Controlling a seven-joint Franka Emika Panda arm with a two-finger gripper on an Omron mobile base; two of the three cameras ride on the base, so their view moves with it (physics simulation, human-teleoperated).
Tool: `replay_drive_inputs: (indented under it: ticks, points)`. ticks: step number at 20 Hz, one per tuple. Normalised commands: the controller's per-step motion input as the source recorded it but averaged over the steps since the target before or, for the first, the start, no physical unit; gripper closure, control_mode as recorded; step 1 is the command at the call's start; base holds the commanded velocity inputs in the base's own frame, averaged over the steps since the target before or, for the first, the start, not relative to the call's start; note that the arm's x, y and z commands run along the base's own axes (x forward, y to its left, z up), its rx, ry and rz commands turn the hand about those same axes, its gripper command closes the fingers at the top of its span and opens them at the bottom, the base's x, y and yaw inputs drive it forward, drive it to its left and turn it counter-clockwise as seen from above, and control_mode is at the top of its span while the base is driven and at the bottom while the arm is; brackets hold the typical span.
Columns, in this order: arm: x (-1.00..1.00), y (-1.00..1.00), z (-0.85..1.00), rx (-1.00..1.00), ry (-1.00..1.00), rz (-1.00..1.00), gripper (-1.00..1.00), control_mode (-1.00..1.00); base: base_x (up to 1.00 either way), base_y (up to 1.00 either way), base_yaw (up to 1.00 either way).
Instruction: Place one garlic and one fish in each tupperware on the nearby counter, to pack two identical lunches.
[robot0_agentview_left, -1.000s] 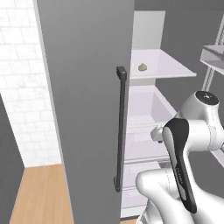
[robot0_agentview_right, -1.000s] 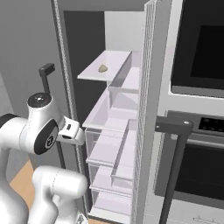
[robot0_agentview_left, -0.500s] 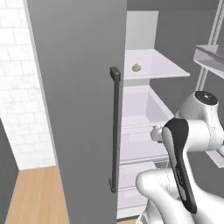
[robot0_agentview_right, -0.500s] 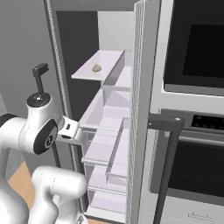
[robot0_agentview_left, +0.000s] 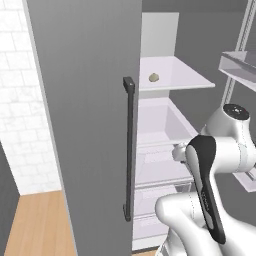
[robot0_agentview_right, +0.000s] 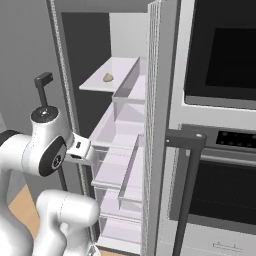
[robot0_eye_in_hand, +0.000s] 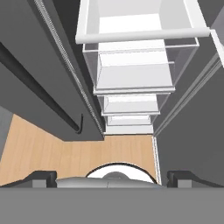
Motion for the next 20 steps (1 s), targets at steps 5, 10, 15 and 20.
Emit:
replay_drive_inputs:
  ticks: [5, 10, 15, 20]
  points:
    - [0.00, 0.00, 0.00, 0.00, 0.00, 0.00, -1.00, 1.00, 0.00, 0.00, 0.00]
    - [0.21, 0.00, 0.33, 0.00, -0.27, 0.13, -1.00, -1.00, 0.00, 0.00, 0.00]
    - [0.69, 0.00, 0.88, -0.05, -0.35, 0.20, -1.00, -1.00, 0.00, 0.00, 0.00]
    - [0.81, 0.01, 0.59, -0.18, -0.12, 0.12, -1.00, -1.00, 0.00, 0.00, 0.00]
